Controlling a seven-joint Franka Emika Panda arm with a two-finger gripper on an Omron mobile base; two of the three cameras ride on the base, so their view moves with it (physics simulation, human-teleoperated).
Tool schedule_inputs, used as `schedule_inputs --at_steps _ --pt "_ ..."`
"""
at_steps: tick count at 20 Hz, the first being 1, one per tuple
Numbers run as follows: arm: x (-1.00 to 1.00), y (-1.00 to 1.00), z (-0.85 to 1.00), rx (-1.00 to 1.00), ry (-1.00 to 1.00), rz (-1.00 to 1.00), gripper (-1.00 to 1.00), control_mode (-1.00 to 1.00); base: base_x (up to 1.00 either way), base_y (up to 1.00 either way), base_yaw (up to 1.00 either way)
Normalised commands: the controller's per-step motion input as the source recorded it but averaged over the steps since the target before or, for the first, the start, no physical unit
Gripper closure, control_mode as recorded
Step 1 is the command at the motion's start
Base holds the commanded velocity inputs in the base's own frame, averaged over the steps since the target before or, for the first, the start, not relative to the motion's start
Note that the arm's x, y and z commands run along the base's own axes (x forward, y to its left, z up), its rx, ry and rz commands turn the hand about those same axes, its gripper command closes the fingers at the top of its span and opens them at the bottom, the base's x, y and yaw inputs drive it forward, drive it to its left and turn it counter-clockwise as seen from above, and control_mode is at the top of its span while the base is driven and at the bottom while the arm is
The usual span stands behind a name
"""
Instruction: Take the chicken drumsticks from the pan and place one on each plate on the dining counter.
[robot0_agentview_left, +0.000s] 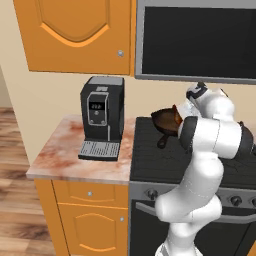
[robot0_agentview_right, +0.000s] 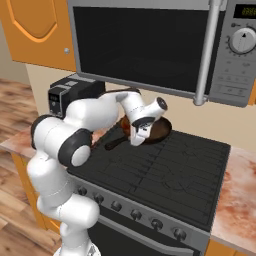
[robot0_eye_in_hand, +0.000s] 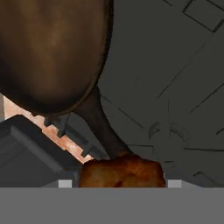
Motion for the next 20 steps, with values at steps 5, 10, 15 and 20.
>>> schedule_inputs --at_steps 5,10,15,20 --pt "-0.92 0.00 0.51 0.32 0.04 0.03 1.00 -1.00 0.00 0.00 0.00" --pt "-0.98 0.39 0.08 0.20 0.02 0.00 1.00 -1.00 0.00 0.00 0.00" --pt "-1.00 0.66 0.21 0.11 0.01 0.00 1.00 -1.00 0.00 0.00 0.00" --pt "-0.95 0.80 0.28 0.08 0.00 -0.04 1.00 -1.00 0.00 0.00 0.00"
